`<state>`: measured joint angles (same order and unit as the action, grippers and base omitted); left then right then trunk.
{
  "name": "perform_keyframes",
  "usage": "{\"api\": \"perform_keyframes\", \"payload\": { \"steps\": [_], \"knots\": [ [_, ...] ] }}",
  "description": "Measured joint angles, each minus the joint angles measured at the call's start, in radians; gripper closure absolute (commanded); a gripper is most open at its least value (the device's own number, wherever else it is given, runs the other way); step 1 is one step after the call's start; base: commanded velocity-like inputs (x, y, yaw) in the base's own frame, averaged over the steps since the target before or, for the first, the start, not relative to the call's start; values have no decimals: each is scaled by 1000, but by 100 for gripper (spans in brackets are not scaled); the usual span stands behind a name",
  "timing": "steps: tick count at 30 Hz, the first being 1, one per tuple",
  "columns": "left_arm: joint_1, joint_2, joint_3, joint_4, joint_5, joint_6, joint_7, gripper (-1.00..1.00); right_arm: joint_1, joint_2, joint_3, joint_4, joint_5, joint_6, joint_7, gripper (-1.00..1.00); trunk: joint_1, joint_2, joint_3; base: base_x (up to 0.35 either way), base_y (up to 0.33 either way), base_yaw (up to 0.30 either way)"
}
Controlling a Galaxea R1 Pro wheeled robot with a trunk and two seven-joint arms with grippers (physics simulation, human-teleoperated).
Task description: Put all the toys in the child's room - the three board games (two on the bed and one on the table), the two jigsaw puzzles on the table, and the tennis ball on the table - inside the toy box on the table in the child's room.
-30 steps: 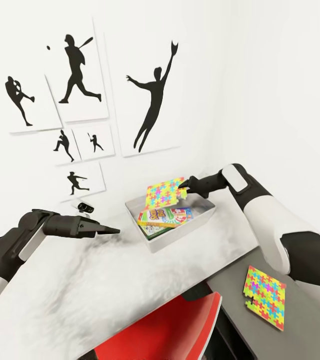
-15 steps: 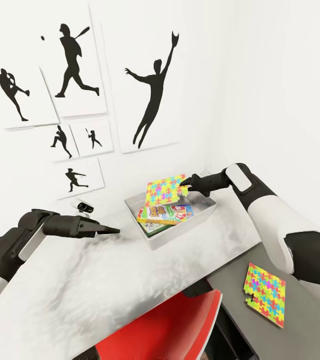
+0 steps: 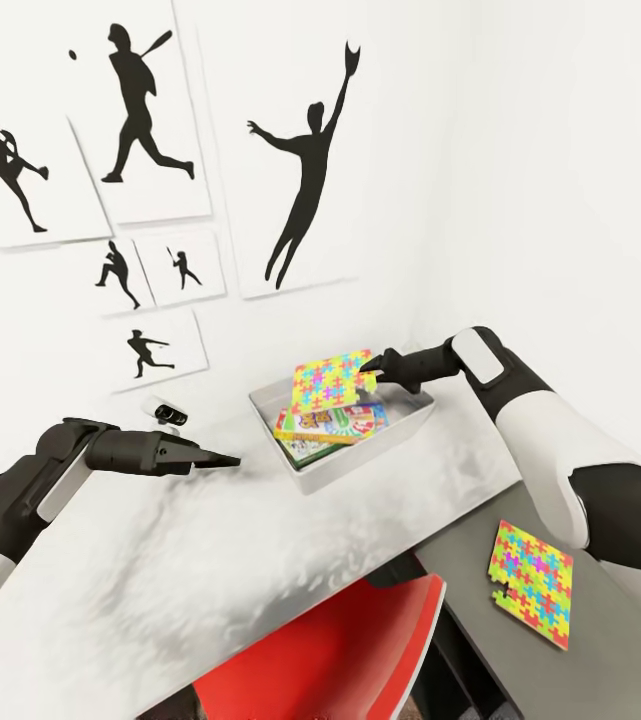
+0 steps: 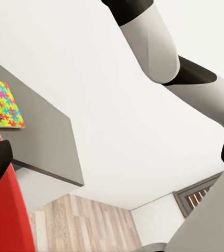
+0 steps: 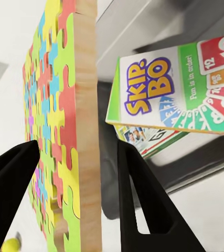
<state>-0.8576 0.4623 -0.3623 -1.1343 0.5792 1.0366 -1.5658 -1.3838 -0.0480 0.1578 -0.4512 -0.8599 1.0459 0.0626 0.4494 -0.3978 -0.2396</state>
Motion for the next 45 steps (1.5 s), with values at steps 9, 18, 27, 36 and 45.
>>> {"api": "perform_keyframes", "payload": {
  "steps": [9,18,27,36,45],
  "knots": [
    [0,0,0,-1,3,0,0,-100,3,1,-1,-1,1,0,1,100,0,0,-15,0,0,0],
    [0,0,0,-1,16,0,0,-100,4,2,0,-1,1,0,4,100,0,0,-30,0,0,0],
    [0,0,0,-1,17,0,0,-100,5,3,1,-1,5,0,4,100,0,0,-44,0,0,0],
    [0,0,0,-1,17,0,0,-100,7,2,-2,-2,4,0,5,100,0,0,-55,0,0,0],
    [0,0,1,-1,18,0,0,-100,8,1,-6,-3,2,0,6,100,0,0,-56,0,0,0]
  ]
}}
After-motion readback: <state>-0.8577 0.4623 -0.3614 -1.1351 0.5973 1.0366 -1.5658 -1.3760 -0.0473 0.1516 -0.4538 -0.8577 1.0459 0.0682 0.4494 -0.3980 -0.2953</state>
